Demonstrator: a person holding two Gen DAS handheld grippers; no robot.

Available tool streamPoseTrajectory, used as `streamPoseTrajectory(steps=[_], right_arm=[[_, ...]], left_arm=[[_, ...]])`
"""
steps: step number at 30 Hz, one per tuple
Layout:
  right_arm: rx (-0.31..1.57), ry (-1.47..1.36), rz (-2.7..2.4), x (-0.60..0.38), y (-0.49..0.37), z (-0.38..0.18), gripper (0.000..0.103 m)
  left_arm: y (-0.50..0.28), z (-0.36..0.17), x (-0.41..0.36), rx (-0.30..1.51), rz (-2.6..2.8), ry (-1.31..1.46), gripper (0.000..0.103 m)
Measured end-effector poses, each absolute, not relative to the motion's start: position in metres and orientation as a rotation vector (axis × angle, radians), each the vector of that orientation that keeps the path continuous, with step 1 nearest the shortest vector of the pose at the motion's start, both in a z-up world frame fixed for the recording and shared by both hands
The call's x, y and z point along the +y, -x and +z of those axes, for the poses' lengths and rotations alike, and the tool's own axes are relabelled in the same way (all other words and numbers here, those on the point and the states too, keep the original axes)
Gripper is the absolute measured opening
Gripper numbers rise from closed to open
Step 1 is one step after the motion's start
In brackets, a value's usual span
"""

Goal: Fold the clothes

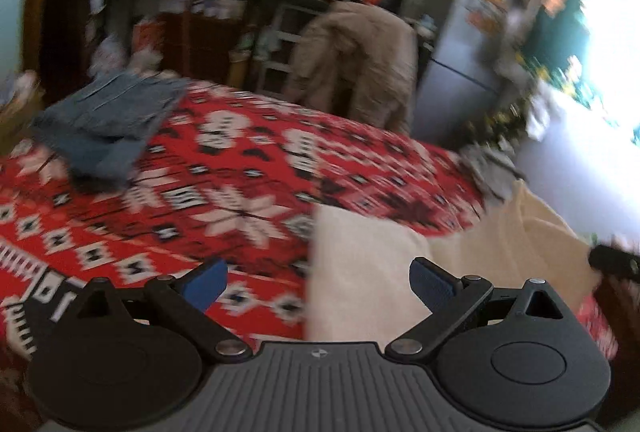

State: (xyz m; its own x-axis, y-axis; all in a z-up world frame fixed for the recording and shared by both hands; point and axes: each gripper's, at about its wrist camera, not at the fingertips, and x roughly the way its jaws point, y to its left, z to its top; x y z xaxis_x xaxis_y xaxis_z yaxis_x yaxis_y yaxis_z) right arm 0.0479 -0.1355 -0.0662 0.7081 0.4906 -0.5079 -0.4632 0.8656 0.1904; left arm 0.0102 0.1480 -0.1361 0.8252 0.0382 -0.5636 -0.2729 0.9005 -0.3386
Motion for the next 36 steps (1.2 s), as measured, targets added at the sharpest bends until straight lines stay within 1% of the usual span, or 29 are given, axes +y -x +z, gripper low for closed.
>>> streamPoseTrajectory(steps=[3, 6, 10, 14, 15, 16, 17, 18, 19, 21, 24, 26, 28, 31, 34, 35, 36], right_arm=[[0.555, 0.014, 0.657, -0.099, -0.034, -0.061, 0.006], [0.565, 0.093, 0.784, -0.059, -0.02, -0.071, 0.006], [0.687, 0.173, 0.891, -0.013, -0.015, -0.111, 0.006], [0.791, 0.241, 0.899, 0.007, -0.02, -0.142, 0.007], [0.809, 0.233, 0.896, 0.007, -0.023, -0.146, 0.008], [0.823, 0.218, 0.904, 0.005, -0.024, -0.147, 0.014], [0.826, 0.197, 0.915, 0.002, -0.024, -0.145, 0.015], [0.823, 0.185, 0.92, 0.0, -0.023, -0.143, 0.026], [0.809, 0.189, 0.911, -0.001, -0.021, -0.139, 0.034], [0.784, 0.189, 0.895, -0.002, -0.02, -0.129, 0.034], [0.754, 0.144, 0.868, -0.015, -0.023, -0.111, 0.038], [0.736, 0.112, 0.838, -0.029, -0.029, -0.098, 0.042], [0.722, 0.081, 0.806, -0.044, -0.034, -0.087, 0.046], [0.736, 0.029, 0.756, -0.067, -0.045, -0.084, 0.046], [0.762, -0.062, 0.713, -0.089, -0.055, -0.087, 0.047], [0.772, -0.107, 0.705, -0.096, -0.059, -0.089, 0.047], [0.775, -0.141, 0.7, -0.103, -0.059, -0.09, 0.047]], left_arm=[[0.001, -0.139, 0.181, 0.589, 0.172, 0.537, 0.098], [0.015, -0.143, 0.199, 0.593, 0.196, 0.578, 0.098], [0.029, -0.154, 0.214, 0.615, 0.221, 0.622, 0.098], [0.032, -0.165, 0.223, 0.633, 0.189, 0.678, 0.098], [0.031, -0.167, 0.224, 0.634, 0.165, 0.699, 0.096], [0.03, -0.168, 0.226, 0.631, 0.138, 0.722, 0.094], [0.029, -0.17, 0.227, 0.624, 0.11, 0.749, 0.088], [0.027, -0.171, 0.228, 0.617, 0.081, 0.776, 0.08], [0.026, -0.172, 0.229, 0.615, 0.052, 0.796, 0.077], [0.023, -0.171, 0.228, 0.623, -0.003, 0.821, 0.065], [0.017, -0.171, 0.225, 0.623, -0.094, 0.856, 0.055], [0.011, -0.172, 0.22, 0.622, -0.17, 0.87, 0.051], [0.004, -0.174, 0.215, 0.624, -0.232, 0.888, 0.051], [-0.014, -0.19, 0.215, 0.642, -0.275, 0.979, 0.051], [-0.031, -0.211, 0.221, 0.646, -0.291, 1.129, 0.057], [-0.035, -0.217, 0.223, 0.639, -0.295, 1.176, 0.062], [-0.039, -0.223, 0.224, 0.637, -0.3, 1.218, 0.063]])
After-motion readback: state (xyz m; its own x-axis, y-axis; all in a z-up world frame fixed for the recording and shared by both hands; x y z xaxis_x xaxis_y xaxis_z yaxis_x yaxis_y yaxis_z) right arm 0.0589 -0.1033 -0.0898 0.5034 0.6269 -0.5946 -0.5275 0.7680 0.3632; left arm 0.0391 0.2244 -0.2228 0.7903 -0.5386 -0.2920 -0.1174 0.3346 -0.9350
